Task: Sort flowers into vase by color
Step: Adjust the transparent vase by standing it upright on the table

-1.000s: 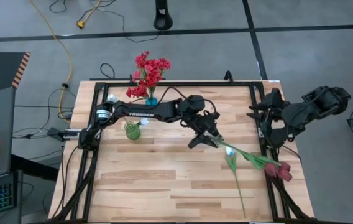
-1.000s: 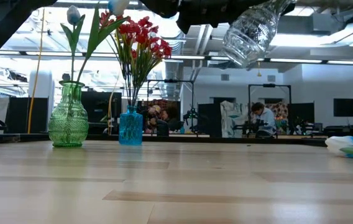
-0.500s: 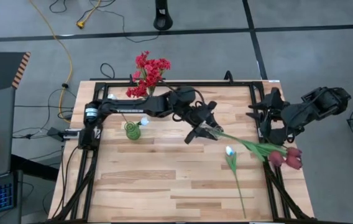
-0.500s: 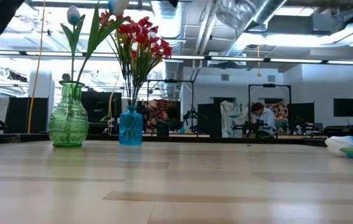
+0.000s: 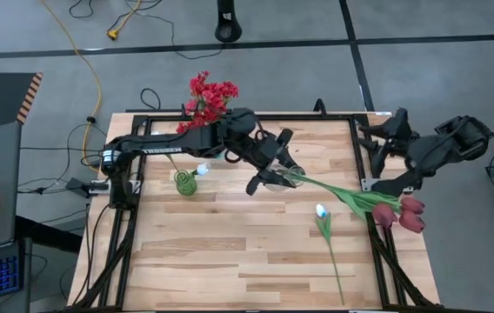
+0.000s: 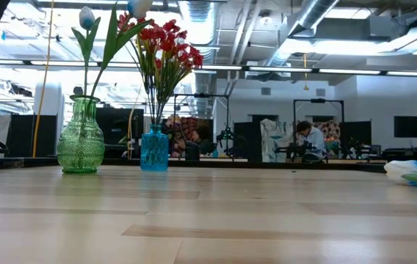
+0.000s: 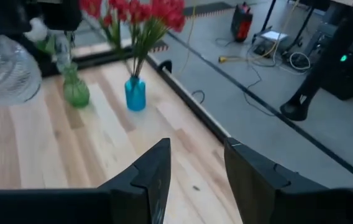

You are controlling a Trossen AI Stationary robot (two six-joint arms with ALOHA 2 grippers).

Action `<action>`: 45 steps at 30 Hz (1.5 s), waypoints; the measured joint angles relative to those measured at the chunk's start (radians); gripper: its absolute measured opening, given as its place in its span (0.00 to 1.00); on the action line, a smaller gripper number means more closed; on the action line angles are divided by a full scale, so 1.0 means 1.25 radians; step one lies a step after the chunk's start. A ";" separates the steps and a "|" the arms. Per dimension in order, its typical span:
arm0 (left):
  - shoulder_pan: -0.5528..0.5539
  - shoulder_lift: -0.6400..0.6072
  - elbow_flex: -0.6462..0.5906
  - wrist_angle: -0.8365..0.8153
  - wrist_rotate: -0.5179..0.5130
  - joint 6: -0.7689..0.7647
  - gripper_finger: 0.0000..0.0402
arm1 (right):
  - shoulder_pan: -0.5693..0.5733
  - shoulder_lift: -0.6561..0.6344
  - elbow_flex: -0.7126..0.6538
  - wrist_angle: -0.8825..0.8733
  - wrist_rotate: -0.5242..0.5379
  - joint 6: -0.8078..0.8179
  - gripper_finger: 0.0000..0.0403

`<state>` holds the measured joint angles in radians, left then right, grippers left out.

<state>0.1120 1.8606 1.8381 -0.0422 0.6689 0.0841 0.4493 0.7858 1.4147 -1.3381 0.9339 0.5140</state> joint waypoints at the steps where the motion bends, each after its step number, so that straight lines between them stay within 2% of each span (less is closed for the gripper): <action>1: 0.000 -0.007 0.000 0.000 0.000 -0.001 0.37 | 0.000 -0.006 0.000 0.009 0.007 0.000 0.44; 6: 0.000 -0.038 0.000 0.001 -0.004 -0.014 0.38 | 0.000 -0.029 0.000 0.072 0.031 -0.002 0.44; 15: 0.000 -0.111 0.000 0.001 -0.091 -0.002 0.38 | 0.000 0.006 -0.003 0.192 0.058 -0.002 0.44; 19: 0.000 -0.151 0.000 -0.018 -0.109 0.007 0.37 | 0.000 0.024 -0.056 0.263 0.116 -0.002 0.44; 26: 0.000 -0.228 -0.001 -0.054 -0.146 0.010 0.38 | 0.000 0.023 -0.173 0.359 0.118 0.002 0.44; 31: 0.000 -0.304 -0.054 -0.046 -0.202 0.020 0.37 | -0.023 0.020 -0.243 0.434 0.111 0.007 0.44; 37: 0.000 -0.429 -0.203 0.003 -0.288 0.040 0.38 | -0.076 0.043 -0.305 0.517 0.049 0.008 0.44; 41: 0.000 -0.523 -0.397 0.156 -0.328 0.010 0.37 | -0.126 0.060 -0.340 0.593 -0.028 -0.003 0.44; 45: 0.000 -0.614 -0.602 0.342 -0.383 -0.032 0.38 | -0.177 0.101 -0.360 0.697 -0.157 -0.079 0.44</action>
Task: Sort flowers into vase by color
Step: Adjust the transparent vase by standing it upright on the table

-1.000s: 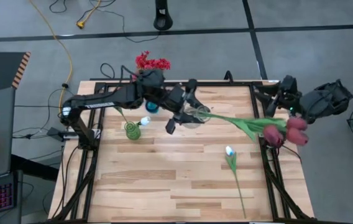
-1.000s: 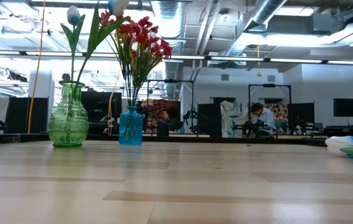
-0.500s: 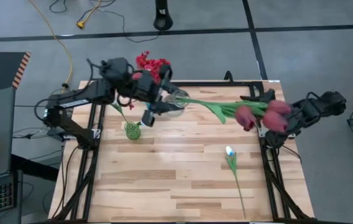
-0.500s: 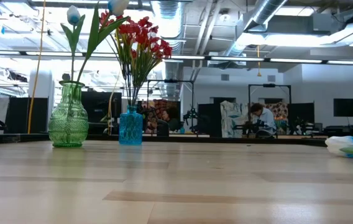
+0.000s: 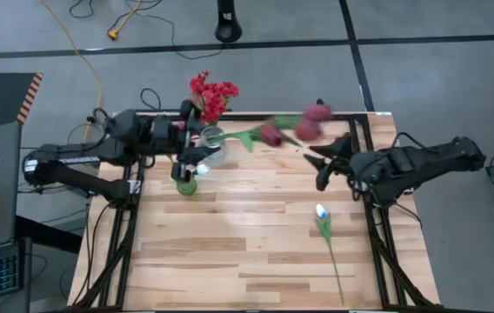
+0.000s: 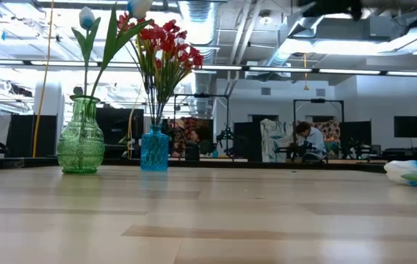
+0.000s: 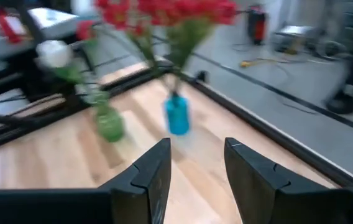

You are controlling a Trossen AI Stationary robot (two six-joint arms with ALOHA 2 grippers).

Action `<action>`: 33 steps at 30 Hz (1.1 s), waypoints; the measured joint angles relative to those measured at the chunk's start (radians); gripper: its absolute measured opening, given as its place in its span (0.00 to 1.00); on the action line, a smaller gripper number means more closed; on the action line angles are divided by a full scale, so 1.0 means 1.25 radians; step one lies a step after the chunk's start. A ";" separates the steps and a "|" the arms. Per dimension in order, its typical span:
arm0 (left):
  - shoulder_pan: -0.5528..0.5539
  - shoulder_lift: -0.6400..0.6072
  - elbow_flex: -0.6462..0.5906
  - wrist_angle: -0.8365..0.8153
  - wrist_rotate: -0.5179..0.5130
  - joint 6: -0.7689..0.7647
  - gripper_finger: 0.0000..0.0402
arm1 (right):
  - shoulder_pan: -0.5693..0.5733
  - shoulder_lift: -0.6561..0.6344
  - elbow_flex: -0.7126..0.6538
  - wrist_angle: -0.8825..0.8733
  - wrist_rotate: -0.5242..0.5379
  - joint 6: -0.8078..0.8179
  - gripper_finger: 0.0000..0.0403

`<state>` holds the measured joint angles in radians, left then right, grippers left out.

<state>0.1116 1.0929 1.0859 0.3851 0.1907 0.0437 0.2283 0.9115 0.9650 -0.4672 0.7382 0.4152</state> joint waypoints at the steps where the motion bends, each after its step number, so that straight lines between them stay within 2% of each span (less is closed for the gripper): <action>1: 0.000 -0.018 -0.050 0.047 -0.016 -0.008 0.38 | -0.011 0.014 -0.005 0.039 -0.033 -0.027 0.44; 7: 0.000 -0.070 -0.301 0.323 -0.105 -0.072 0.37 | -0.067 0.126 -0.010 0.309 -0.182 -0.201 0.44; 12: 0.000 -0.073 -0.403 0.424 -0.163 -0.091 0.38 | -0.096 0.226 -0.010 0.537 -0.242 -0.307 0.44; 19: 0.000 -0.069 -0.408 0.446 -0.172 -0.083 0.38 | -0.130 0.311 -0.010 0.678 -0.246 -0.359 0.44; 33: 0.000 -0.069 -0.407 0.486 -0.174 -0.089 0.38 | -0.147 0.333 -0.011 0.696 -0.255 -0.360 0.44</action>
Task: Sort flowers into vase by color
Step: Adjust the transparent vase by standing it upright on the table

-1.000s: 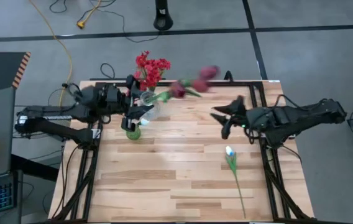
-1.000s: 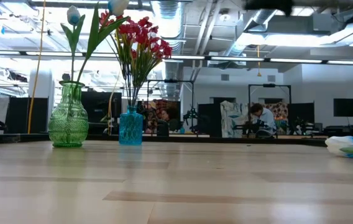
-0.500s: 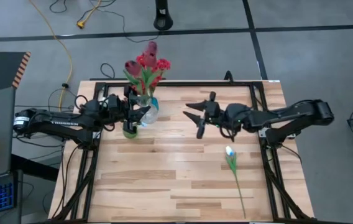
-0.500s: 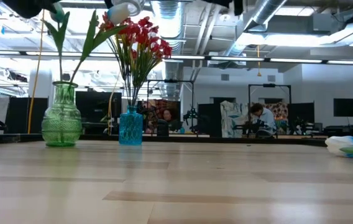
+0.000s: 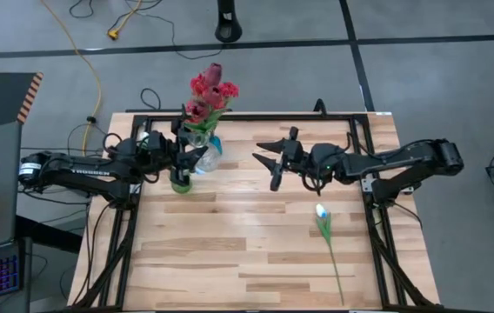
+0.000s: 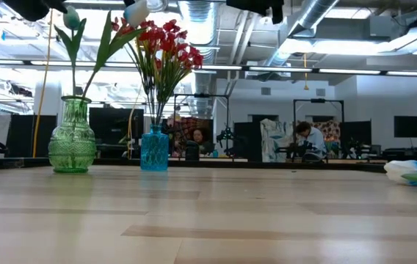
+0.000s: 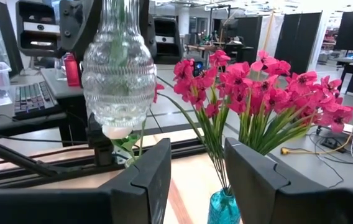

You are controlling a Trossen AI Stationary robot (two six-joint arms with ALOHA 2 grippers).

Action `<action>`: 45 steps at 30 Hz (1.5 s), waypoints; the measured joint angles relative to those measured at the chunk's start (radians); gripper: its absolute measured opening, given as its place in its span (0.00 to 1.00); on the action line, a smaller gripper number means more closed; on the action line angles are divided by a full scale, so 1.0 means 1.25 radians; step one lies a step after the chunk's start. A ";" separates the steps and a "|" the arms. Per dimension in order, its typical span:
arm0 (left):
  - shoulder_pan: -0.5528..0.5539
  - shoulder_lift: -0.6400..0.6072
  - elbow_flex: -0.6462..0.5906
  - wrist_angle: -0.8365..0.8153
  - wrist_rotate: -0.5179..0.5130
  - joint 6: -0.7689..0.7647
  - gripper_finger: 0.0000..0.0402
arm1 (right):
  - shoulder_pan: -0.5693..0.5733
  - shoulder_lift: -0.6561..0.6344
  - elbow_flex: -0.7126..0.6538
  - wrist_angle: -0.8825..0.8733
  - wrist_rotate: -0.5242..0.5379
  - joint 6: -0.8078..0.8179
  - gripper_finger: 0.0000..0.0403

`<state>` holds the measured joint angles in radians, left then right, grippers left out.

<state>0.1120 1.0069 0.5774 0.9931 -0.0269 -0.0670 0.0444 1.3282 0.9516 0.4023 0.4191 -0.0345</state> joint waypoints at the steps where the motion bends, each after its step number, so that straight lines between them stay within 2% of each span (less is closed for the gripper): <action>1: 0.000 0.000 0.000 0.007 0.000 -0.002 0.38 | 0.000 0.000 0.000 0.000 0.000 0.000 0.44; 19: 0.000 0.000 0.000 0.033 -0.005 -0.007 0.39 | 0.000 0.000 0.000 0.000 -0.001 0.002 0.44; 28: 0.000 0.000 0.001 0.009 -0.005 -0.007 0.39 | -0.007 0.001 0.000 0.002 -0.001 0.086 0.44; 32: 0.000 0.000 0.001 0.008 -0.005 -0.003 0.39 | -0.006 0.001 0.000 0.006 -0.001 0.084 0.45; 36: 0.000 0.000 0.001 0.006 -0.005 0.001 0.39 | -0.006 0.001 0.000 0.019 -0.001 0.084 0.50; 42: 0.000 0.000 0.001 0.006 -0.005 0.001 0.39 | -0.006 0.001 0.000 0.062 -0.001 0.085 0.65; 45: 0.000 0.000 0.001 0.006 -0.005 0.002 0.39 | -0.006 0.001 0.000 0.090 -0.012 0.084 0.67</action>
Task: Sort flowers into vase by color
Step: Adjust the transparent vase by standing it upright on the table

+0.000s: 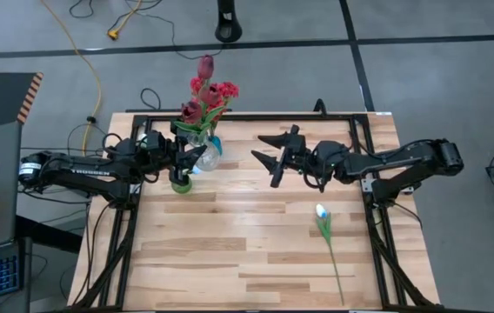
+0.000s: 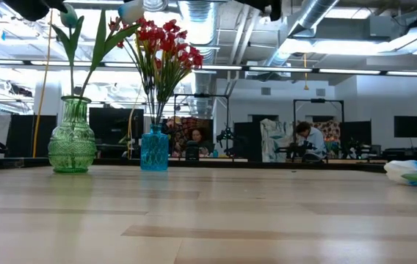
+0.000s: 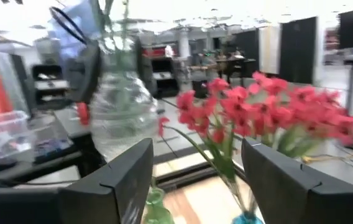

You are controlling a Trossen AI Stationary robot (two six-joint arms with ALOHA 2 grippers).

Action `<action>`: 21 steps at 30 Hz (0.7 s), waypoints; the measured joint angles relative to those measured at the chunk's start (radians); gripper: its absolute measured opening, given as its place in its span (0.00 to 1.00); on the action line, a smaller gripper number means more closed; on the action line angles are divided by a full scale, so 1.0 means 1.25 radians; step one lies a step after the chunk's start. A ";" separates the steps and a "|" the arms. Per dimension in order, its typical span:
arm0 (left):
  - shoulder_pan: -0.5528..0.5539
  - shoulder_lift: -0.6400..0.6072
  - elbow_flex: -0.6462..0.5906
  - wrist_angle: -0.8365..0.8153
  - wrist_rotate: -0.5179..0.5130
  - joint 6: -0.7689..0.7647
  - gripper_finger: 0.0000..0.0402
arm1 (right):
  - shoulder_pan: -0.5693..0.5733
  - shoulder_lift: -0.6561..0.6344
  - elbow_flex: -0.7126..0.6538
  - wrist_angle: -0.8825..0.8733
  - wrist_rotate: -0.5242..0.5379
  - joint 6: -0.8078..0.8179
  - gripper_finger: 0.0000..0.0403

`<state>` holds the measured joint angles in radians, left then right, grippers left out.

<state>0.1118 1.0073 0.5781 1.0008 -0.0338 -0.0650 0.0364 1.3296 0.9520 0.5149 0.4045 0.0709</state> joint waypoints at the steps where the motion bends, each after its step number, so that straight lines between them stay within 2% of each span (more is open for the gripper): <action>1: 0.000 0.000 0.000 0.000 0.000 0.000 0.39 | -0.001 0.000 0.000 0.005 -0.016 0.000 0.68; 7: 0.000 0.000 0.000 0.000 0.000 0.000 0.39 | -0.013 0.001 0.022 0.008 -0.111 0.000 0.68; 15: 0.000 0.000 0.000 0.000 0.000 -0.001 0.39 | -0.020 0.001 0.082 -0.056 -0.117 0.000 0.68; 21: 0.000 0.000 0.001 -0.015 0.000 0.003 0.39 | -0.021 0.001 0.083 -0.078 -0.116 0.012 0.68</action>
<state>0.1116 1.0077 0.5789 0.9819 -0.0338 -0.0607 0.0101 1.3304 1.0554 0.4180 0.2592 0.0864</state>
